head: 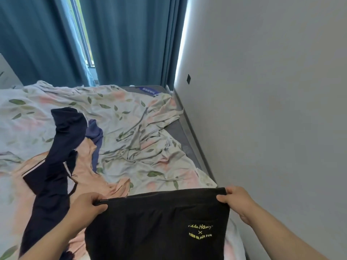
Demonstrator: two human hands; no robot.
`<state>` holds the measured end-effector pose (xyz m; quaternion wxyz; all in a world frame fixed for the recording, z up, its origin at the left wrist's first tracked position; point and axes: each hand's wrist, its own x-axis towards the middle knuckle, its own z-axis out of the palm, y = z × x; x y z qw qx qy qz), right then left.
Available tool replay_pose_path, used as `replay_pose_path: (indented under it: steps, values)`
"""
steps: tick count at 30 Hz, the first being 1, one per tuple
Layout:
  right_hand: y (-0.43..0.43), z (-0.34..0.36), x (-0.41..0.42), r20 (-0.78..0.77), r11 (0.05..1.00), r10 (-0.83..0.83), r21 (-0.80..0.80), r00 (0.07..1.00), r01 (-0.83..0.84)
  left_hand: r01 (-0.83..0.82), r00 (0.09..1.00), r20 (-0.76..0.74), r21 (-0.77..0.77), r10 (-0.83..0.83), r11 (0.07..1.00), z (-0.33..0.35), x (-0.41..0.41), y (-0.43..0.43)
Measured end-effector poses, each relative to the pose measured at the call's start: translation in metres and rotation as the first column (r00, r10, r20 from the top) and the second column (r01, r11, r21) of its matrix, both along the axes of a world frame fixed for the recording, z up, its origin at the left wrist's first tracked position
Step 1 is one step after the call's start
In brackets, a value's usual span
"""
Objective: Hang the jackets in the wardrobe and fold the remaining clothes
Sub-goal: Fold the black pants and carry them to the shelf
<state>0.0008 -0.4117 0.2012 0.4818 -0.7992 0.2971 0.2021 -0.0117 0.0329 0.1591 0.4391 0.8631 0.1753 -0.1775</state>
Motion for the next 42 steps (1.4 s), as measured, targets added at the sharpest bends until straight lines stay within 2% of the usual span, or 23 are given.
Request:
replay_pose_path:
  steps: [3,5,7,10,14,17,18,20,23,25,28,30,32,33,35,37,39,42]
  values:
    - [0.002,-0.068,0.035,0.008,0.998,-0.046,-0.053,0.999,0.046,-0.164,0.986,0.023,0.025,0.163,0.986,-0.060,0.022,-0.017]
    - [0.003,-0.106,0.054,-0.004,0.995,-0.085,-0.049,0.996,0.085,-0.199,0.980,0.053,0.141,0.194,0.970,-0.092,0.033,-0.025]
    - [0.005,-0.140,0.075,-0.026,0.990,-0.138,-0.040,0.990,0.137,-0.210,0.977,0.062,0.190,0.202,0.959,-0.123,0.048,-0.030]
    - [0.009,-0.195,0.108,-0.057,0.956,-0.248,0.146,0.967,0.254,-0.274,0.961,0.097,0.193,0.259,0.942,-0.171,0.073,-0.034]
    - [0.014,-0.258,0.143,-0.028,0.908,-0.286,0.312,0.958,0.280,-0.390,0.919,0.157,0.248,0.361,0.887,-0.228,0.107,-0.033]
    - [0.019,-0.296,0.168,0.044,0.902,-0.283,0.351,0.958,0.251,-0.480,0.867,0.232,0.158,0.440,0.863,-0.253,0.140,-0.036]
    - [0.021,-0.304,0.177,0.071,0.908,-0.268,0.352,0.961,0.227,-0.483,0.860,0.278,0.172,0.428,0.858,-0.262,0.151,-0.035]
    - [0.030,-0.315,0.199,0.146,0.920,-0.233,0.353,0.961,0.169,-0.482,0.855,0.350,0.267,0.382,0.835,-0.275,0.177,-0.032]
    - [0.050,-0.334,0.231,0.292,0.952,-0.133,0.302,0.947,0.041,-0.475,0.870,0.343,0.391,0.354,0.788,-0.289,0.217,-0.026]
    - [0.062,-0.349,0.249,0.332,0.963,-0.062,0.268,0.941,-0.031,-0.495,0.862,0.347,0.426,0.368,0.758,-0.294,0.239,-0.025]
    - [0.067,-0.365,0.259,0.303,0.980,0.017,0.183,0.953,-0.076,-0.557,0.812,0.397,0.310,0.427,0.771,-0.302,0.253,-0.040]
    - [0.066,-0.370,0.248,0.308,0.976,0.194,0.032,0.931,-0.214,-0.471,0.850,0.404,0.300,0.338,0.829,-0.312,0.235,-0.062]
    - [0.066,-0.372,0.225,0.364,0.915,0.399,-0.216,0.842,-0.340,-0.224,0.893,0.450,0.443,0.001,0.868,-0.330,0.201,-0.092]
    - [0.064,-0.373,0.210,0.403,0.875,0.469,-0.336,0.786,-0.350,-0.065,0.875,0.440,0.519,-0.201,0.852,-0.340,0.179,-0.109]
    - [0.054,-0.378,0.181,0.461,0.808,0.552,-0.502,0.695,-0.309,0.194,0.807,0.328,0.638,-0.492,0.745,-0.361,0.145,-0.134]
    - [0.035,-0.385,0.155,0.475,0.791,0.555,-0.554,0.682,-0.258,0.305,0.802,0.188,0.688,-0.567,0.659,-0.380,0.126,-0.144]
    - [0.012,-0.392,0.136,0.472,0.772,0.543,-0.605,0.694,-0.192,0.291,0.815,0.161,0.718,-0.557,0.632,-0.391,0.122,-0.145]
    - [-0.015,-0.400,0.105,0.414,0.746,0.496,-0.652,0.763,-0.131,0.280,0.820,0.144,0.743,-0.554,0.608,-0.390,0.125,-0.148]
